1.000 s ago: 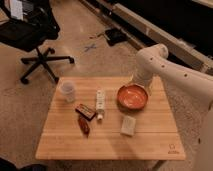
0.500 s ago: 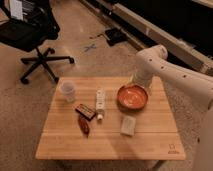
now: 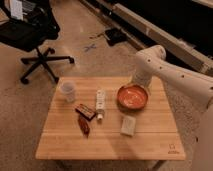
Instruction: Push the ceramic bowl across the table
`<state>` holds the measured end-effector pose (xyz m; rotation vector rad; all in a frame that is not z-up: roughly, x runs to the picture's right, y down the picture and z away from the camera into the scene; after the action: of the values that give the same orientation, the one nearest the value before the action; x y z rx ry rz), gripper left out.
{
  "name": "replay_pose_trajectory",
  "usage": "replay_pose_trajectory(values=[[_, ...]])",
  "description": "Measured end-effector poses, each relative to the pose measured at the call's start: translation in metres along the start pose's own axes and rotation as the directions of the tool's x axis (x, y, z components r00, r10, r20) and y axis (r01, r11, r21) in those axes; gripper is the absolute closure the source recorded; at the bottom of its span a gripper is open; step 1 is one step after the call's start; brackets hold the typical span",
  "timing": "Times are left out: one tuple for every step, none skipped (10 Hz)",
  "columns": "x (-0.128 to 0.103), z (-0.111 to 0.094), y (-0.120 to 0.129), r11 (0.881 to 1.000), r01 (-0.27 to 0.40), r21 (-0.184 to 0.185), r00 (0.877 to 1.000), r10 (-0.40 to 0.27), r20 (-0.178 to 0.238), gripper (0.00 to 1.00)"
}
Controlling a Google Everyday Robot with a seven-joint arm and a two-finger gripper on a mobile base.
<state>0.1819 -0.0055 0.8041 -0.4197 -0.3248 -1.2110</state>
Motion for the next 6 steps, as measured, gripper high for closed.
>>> replay_pose_trajectory(values=[[0.0007, 0.0000, 0.0001, 1.000, 0.005, -0.001, 1.000, -0.005, -0.001, 0.20], [0.0012, 0.0007, 0.0001, 1.000, 0.011, -0.002, 1.000, -0.011, -0.002, 0.20], [0.0010, 0.0012, -0.0004, 1.000, 0.018, -0.004, 1.000, -0.018, -0.003, 0.20], [0.0013, 0.0012, -0.0009, 1.000, 0.027, -0.006, 1.000, -0.027, -0.006, 0.20], [0.0018, 0.0012, -0.0013, 0.999, 0.033, -0.007, 0.999, -0.034, -0.008, 0.20], [0.0022, 0.0015, -0.0017, 0.999, 0.043, -0.008, 0.999, -0.043, -0.010, 0.20]])
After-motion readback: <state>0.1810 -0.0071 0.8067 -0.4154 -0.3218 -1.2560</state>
